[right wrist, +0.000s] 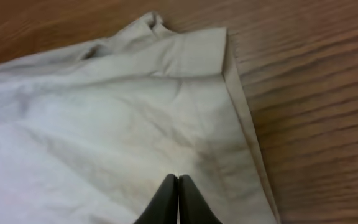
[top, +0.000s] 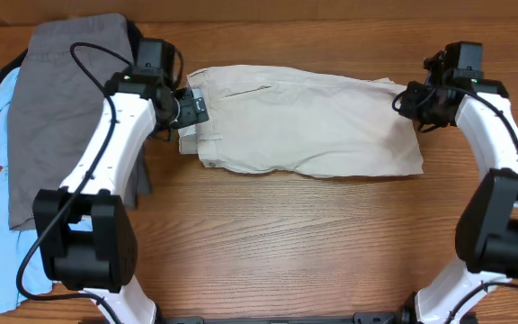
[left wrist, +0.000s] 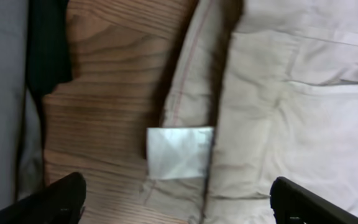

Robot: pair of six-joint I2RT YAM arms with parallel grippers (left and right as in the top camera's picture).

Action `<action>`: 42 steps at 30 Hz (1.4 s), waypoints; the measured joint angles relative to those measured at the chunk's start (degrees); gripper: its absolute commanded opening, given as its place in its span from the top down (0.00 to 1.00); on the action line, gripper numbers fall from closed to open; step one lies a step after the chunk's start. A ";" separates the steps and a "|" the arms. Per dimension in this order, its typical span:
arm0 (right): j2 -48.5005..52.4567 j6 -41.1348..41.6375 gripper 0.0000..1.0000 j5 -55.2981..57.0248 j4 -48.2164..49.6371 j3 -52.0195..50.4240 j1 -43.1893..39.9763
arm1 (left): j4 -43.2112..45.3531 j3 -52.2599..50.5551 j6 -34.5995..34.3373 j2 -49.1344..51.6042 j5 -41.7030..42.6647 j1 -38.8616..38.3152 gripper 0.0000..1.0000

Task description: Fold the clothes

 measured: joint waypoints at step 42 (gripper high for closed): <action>8.66 -0.17 0.92 0.22 0.48 -0.02 0.00 | 14.10 1.29 22.93 21.24 39.26 1.55 0.96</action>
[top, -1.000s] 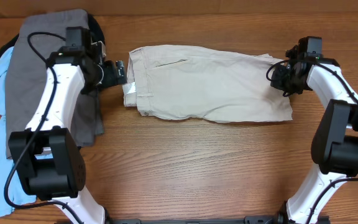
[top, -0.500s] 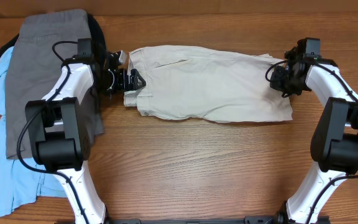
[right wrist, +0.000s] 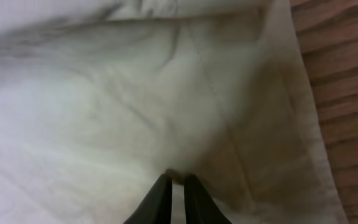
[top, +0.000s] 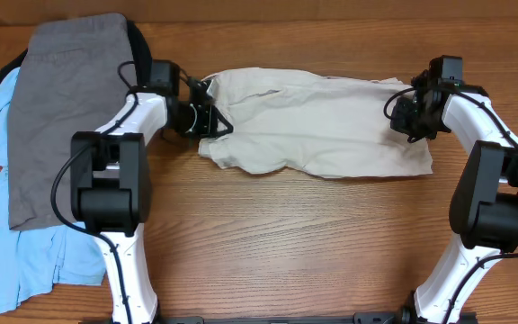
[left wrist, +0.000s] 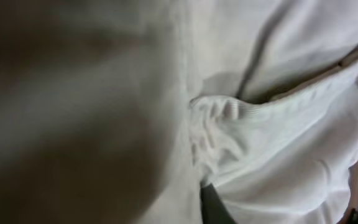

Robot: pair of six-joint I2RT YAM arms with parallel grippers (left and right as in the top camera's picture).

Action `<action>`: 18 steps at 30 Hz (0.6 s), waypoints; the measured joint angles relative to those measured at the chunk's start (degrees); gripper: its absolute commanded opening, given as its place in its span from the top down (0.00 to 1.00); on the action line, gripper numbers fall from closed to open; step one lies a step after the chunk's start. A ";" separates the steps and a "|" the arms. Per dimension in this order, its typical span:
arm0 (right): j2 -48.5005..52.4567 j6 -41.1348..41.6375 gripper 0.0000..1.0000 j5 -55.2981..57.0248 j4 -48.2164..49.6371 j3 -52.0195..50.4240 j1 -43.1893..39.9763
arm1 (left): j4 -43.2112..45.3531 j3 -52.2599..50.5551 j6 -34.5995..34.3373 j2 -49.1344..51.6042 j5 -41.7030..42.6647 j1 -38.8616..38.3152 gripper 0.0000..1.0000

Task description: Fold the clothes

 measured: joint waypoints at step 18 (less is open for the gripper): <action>0.00 0.02 0.96 -8.22 -6.38 0.00 0.90 | -38.40 27.50 -2.29 -1.16 -14.95 7.08 0.96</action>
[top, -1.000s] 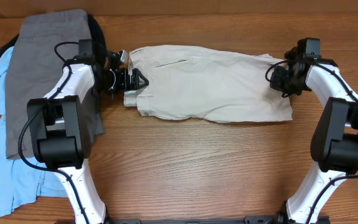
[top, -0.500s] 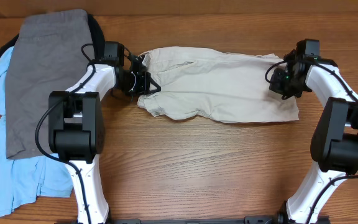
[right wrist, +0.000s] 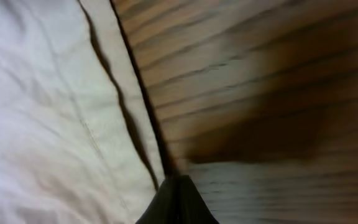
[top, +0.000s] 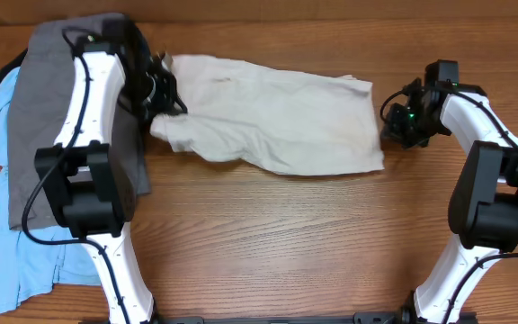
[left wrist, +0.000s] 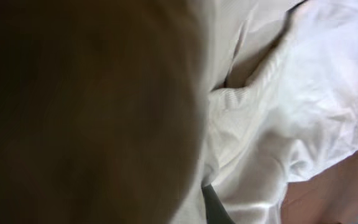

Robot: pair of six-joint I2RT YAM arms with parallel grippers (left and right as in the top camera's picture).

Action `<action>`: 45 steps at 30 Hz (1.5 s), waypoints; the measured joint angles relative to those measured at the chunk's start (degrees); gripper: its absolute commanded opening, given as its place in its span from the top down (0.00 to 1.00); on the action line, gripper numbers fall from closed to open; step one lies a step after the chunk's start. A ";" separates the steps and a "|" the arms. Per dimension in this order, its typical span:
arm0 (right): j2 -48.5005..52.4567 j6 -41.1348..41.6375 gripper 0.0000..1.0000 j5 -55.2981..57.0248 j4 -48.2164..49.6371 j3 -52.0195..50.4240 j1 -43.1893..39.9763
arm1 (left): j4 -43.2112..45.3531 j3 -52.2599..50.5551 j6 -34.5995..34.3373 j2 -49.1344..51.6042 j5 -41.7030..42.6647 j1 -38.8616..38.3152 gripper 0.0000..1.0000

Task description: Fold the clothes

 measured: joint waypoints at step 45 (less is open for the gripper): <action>5.73 6.03 0.96 -11.30 7.17 1.22 8.00 | 12.59 9.86 -10.27 -0.76 -6.62 -24.98 0.96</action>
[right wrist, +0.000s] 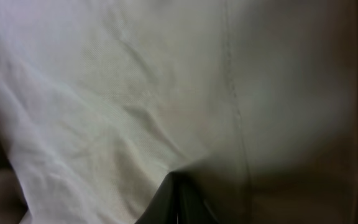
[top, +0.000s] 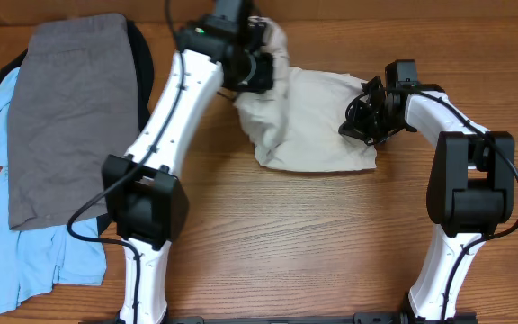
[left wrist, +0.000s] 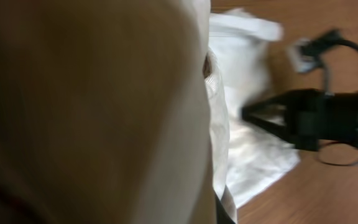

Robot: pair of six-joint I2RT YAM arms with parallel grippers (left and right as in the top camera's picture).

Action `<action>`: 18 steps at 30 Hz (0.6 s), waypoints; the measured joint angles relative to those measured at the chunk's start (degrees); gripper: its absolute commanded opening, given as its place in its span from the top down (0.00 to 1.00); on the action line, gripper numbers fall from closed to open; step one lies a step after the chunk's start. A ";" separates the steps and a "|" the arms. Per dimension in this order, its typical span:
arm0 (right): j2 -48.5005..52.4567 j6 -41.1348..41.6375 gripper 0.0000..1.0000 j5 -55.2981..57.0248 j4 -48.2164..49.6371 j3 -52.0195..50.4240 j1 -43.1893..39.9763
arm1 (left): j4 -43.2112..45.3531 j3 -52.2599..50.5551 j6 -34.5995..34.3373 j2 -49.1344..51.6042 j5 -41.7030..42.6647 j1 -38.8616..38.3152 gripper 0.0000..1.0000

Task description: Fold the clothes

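The beige shorts [top: 313, 135] lie bunched at the table's far middle, their left end lifted and doubled over toward the right. My left gripper [top: 261, 67] is shut on that raised end. In the left wrist view the cloth [left wrist: 247, 143] fills the frame, and only a dark fingertip of the left gripper [left wrist: 219, 214] shows. My right gripper [top: 360, 124] sits at the shorts' right edge. Its fingers [right wrist: 176, 186] are shut together with the fabric [right wrist: 104, 93] puckered at their tips.
At the far left lies a pile of clothes: a grey garment [top: 66, 108] over a light blue one [top: 7, 252], with a dark piece [top: 138, 54] behind. Bare wooden table [top: 286, 252] stretches across the front.
My left gripper has moved right, from beside the pile to above the shorts' middle, bringing the waist end with it. The shorts are now doubled up and shorter. My right gripper has shifted left onto the cloth.
The shorts first lay flat with my left gripper open over the waistband and my right shut by the right hem. Then both were shut on the ends. The shorts then sat further left. Now the left end is over the middle.
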 measured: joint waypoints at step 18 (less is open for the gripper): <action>-0.02 4.11 0.95 -4.79 -1.27 4.35 -2.49 | 5.51 -0.02 -4.15 0.00 -12.85 -13.57 0.89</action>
